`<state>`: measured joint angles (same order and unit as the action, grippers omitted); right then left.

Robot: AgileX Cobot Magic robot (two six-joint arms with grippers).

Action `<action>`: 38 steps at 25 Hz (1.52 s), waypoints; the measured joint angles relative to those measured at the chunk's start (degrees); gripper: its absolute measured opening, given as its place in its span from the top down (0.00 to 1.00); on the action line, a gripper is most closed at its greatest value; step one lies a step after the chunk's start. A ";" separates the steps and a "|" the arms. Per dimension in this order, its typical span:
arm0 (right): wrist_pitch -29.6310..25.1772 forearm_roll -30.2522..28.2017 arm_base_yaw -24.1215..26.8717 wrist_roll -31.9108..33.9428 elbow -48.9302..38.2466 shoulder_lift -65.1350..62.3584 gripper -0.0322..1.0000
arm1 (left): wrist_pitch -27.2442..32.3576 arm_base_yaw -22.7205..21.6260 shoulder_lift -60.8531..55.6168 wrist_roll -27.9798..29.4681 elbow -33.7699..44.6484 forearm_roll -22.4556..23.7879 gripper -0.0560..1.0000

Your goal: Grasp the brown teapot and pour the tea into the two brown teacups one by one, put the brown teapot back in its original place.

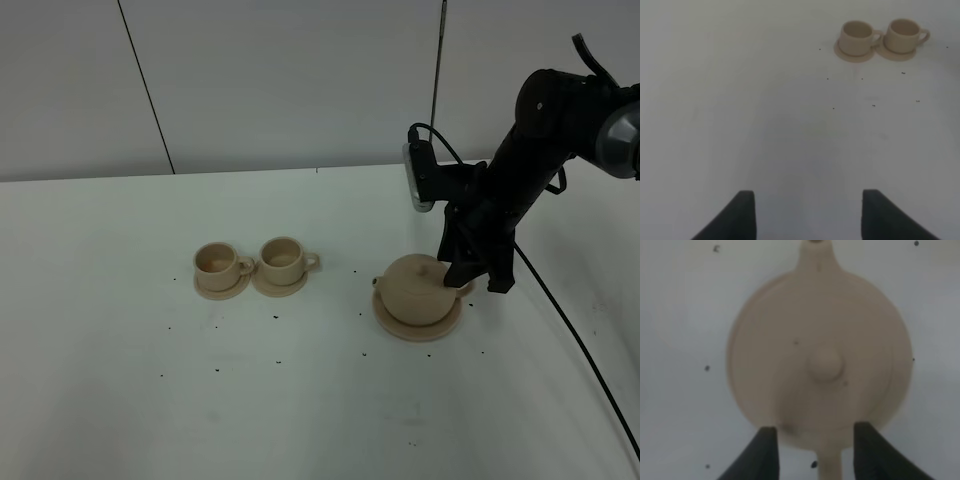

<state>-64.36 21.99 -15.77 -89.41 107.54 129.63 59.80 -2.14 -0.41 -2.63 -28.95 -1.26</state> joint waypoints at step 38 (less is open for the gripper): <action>3.63 -4.84 0.00 -0.28 0.00 2.52 0.64 | 0.00 0.00 0.00 -0.01 0.00 0.00 0.44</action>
<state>-60.73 17.15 -15.76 -89.69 107.54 132.15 59.80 -2.14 -0.41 -2.65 -28.95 -1.26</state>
